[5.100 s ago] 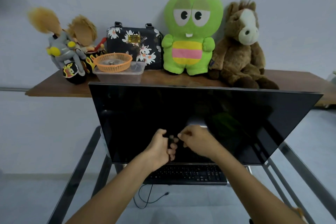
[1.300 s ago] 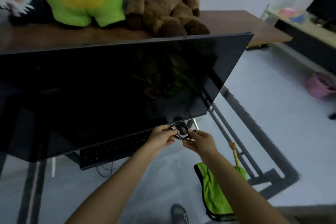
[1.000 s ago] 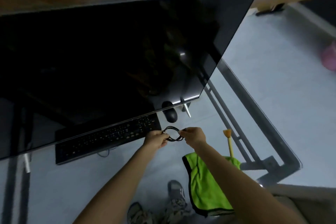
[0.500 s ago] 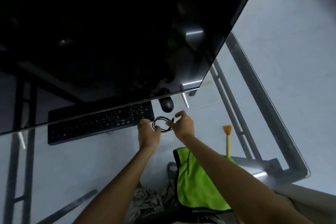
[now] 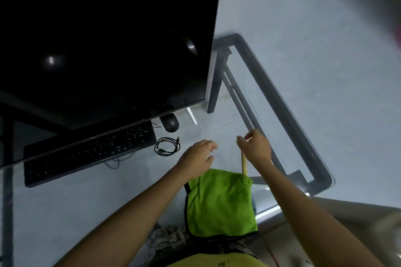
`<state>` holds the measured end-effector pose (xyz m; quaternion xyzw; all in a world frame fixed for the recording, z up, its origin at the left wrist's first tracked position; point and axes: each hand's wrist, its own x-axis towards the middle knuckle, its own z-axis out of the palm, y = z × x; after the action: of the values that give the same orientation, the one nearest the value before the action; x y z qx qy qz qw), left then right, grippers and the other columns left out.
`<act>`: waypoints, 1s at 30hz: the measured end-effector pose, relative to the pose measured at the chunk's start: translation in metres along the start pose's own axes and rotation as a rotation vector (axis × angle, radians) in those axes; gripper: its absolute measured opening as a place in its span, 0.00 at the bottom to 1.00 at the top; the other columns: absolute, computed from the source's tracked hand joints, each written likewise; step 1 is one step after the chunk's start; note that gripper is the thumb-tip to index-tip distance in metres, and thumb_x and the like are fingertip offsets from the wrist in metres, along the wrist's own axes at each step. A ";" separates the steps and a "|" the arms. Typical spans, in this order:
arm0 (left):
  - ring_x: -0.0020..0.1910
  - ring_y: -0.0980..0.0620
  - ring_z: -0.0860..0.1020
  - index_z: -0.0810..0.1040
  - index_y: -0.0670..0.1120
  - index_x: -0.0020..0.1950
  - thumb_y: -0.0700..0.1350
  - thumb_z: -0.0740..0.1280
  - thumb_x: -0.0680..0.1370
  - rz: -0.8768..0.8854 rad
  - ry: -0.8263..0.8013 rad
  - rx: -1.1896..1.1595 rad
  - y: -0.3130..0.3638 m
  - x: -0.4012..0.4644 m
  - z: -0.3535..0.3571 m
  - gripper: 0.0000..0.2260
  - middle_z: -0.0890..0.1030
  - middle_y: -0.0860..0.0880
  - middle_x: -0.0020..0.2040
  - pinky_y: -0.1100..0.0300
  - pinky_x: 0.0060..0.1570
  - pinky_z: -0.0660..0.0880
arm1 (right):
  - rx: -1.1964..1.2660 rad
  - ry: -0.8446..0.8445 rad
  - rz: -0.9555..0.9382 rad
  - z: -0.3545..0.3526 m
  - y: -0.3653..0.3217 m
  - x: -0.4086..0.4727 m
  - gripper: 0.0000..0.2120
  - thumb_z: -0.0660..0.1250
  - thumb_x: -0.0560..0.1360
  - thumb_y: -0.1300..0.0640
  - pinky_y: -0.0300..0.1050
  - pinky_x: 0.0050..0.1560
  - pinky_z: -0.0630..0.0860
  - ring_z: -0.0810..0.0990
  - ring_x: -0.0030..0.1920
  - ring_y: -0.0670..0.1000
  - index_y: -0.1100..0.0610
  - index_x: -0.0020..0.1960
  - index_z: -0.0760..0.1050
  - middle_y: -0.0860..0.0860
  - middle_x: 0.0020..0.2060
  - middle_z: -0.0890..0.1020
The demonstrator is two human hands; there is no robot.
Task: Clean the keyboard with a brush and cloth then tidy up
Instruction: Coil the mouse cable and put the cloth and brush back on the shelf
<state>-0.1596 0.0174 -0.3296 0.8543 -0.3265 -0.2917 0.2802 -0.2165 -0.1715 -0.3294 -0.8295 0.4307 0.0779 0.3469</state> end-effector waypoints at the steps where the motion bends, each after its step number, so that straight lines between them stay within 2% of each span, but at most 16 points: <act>1: 0.62 0.50 0.73 0.72 0.46 0.66 0.46 0.64 0.79 0.005 -0.096 0.007 0.008 0.004 0.009 0.16 0.74 0.49 0.64 0.55 0.60 0.70 | -0.050 -0.032 0.018 0.000 0.011 0.000 0.20 0.70 0.73 0.45 0.45 0.42 0.68 0.79 0.53 0.59 0.61 0.53 0.74 0.57 0.49 0.81; 3: 0.62 0.50 0.73 0.70 0.47 0.68 0.52 0.68 0.77 -0.010 -0.249 0.014 0.020 0.010 0.025 0.22 0.73 0.49 0.66 0.55 0.60 0.71 | -0.182 -0.112 0.024 0.005 0.029 0.001 0.31 0.71 0.70 0.38 0.48 0.48 0.73 0.77 0.58 0.60 0.63 0.59 0.72 0.59 0.55 0.79; 4: 0.62 0.50 0.73 0.70 0.46 0.69 0.55 0.70 0.74 -0.021 -0.318 0.018 0.025 0.012 0.034 0.26 0.73 0.48 0.66 0.54 0.60 0.72 | -0.251 -0.133 0.015 0.009 0.036 0.001 0.34 0.70 0.69 0.36 0.50 0.52 0.74 0.76 0.59 0.60 0.63 0.61 0.71 0.59 0.56 0.78; 6: 0.62 0.48 0.73 0.68 0.46 0.70 0.60 0.74 0.69 -0.013 -0.425 0.111 0.034 0.017 0.049 0.34 0.73 0.47 0.65 0.51 0.60 0.71 | -0.338 -0.139 -0.011 0.015 0.044 0.001 0.32 0.69 0.71 0.37 0.50 0.53 0.74 0.77 0.58 0.60 0.63 0.59 0.73 0.60 0.56 0.77; 8: 0.62 0.45 0.72 0.65 0.47 0.70 0.61 0.74 0.67 0.011 -0.496 0.272 0.040 0.021 0.061 0.38 0.73 0.46 0.64 0.49 0.61 0.68 | -0.339 -0.132 -0.022 0.017 0.047 0.003 0.25 0.66 0.75 0.41 0.47 0.47 0.73 0.79 0.53 0.59 0.63 0.55 0.75 0.61 0.54 0.79; 11: 0.63 0.42 0.70 0.69 0.46 0.66 0.60 0.72 0.70 0.016 -0.594 0.437 0.044 0.024 0.073 0.31 0.75 0.44 0.62 0.48 0.61 0.63 | -0.237 -0.119 -0.008 0.013 0.050 0.004 0.17 0.62 0.78 0.49 0.45 0.42 0.69 0.79 0.51 0.58 0.63 0.54 0.74 0.60 0.53 0.79; 14: 0.63 0.42 0.69 0.74 0.45 0.63 0.61 0.69 0.72 0.034 -0.626 0.503 0.045 0.023 0.078 0.27 0.72 0.42 0.61 0.49 0.60 0.65 | -0.172 -0.120 0.007 0.006 0.051 0.000 0.15 0.59 0.80 0.51 0.48 0.42 0.69 0.78 0.53 0.59 0.63 0.56 0.71 0.60 0.53 0.79; 19: 0.57 0.45 0.75 0.74 0.44 0.57 0.55 0.69 0.75 0.042 -0.537 0.235 0.051 0.012 0.055 0.18 0.78 0.43 0.56 0.56 0.51 0.72 | 0.006 -0.091 -0.011 -0.006 0.045 -0.006 0.16 0.58 0.81 0.49 0.50 0.44 0.71 0.79 0.51 0.63 0.62 0.58 0.66 0.62 0.51 0.80; 22: 0.46 0.48 0.77 0.71 0.46 0.50 0.56 0.68 0.76 0.083 -0.436 0.178 0.060 0.001 0.019 0.15 0.77 0.48 0.44 0.56 0.41 0.71 | 0.237 0.002 -0.112 -0.027 0.030 -0.017 0.14 0.58 0.80 0.45 0.56 0.42 0.79 0.82 0.40 0.59 0.56 0.55 0.65 0.57 0.41 0.82; 23: 0.43 0.49 0.77 0.72 0.45 0.48 0.56 0.68 0.76 0.103 -0.380 0.161 0.066 -0.004 0.004 0.15 0.76 0.49 0.41 0.57 0.39 0.71 | 0.286 0.048 -0.169 -0.038 0.021 -0.023 0.15 0.58 0.80 0.44 0.55 0.38 0.78 0.81 0.35 0.57 0.56 0.54 0.65 0.55 0.36 0.81; 25: 0.40 0.51 0.77 0.75 0.43 0.44 0.55 0.69 0.75 0.130 -0.253 0.130 0.079 -0.014 -0.028 0.15 0.77 0.50 0.37 0.57 0.39 0.72 | 0.325 0.172 -0.314 -0.066 -0.004 -0.034 0.13 0.57 0.81 0.45 0.49 0.32 0.69 0.76 0.30 0.53 0.56 0.53 0.66 0.53 0.31 0.77; 27: 0.38 0.53 0.78 0.78 0.44 0.43 0.55 0.70 0.75 0.158 -0.079 0.080 0.096 -0.024 -0.065 0.13 0.79 0.49 0.36 0.58 0.40 0.74 | 0.387 0.298 -0.465 -0.100 -0.036 -0.042 0.07 0.57 0.82 0.51 0.48 0.33 0.62 0.72 0.31 0.50 0.55 0.54 0.68 0.51 0.32 0.75; 30: 0.42 0.61 0.80 0.79 0.55 0.51 0.56 0.68 0.75 0.283 0.257 -0.026 0.128 -0.033 -0.133 0.08 0.83 0.53 0.41 0.59 0.42 0.77 | 0.508 0.436 -0.641 -0.158 -0.101 -0.050 0.07 0.57 0.82 0.52 0.49 0.35 0.70 0.75 0.33 0.53 0.49 0.58 0.70 0.53 0.35 0.78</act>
<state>-0.1395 -0.0008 -0.1440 0.8265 -0.4009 -0.1419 0.3688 -0.1967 -0.2011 -0.1389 -0.8067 0.2208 -0.3175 0.4469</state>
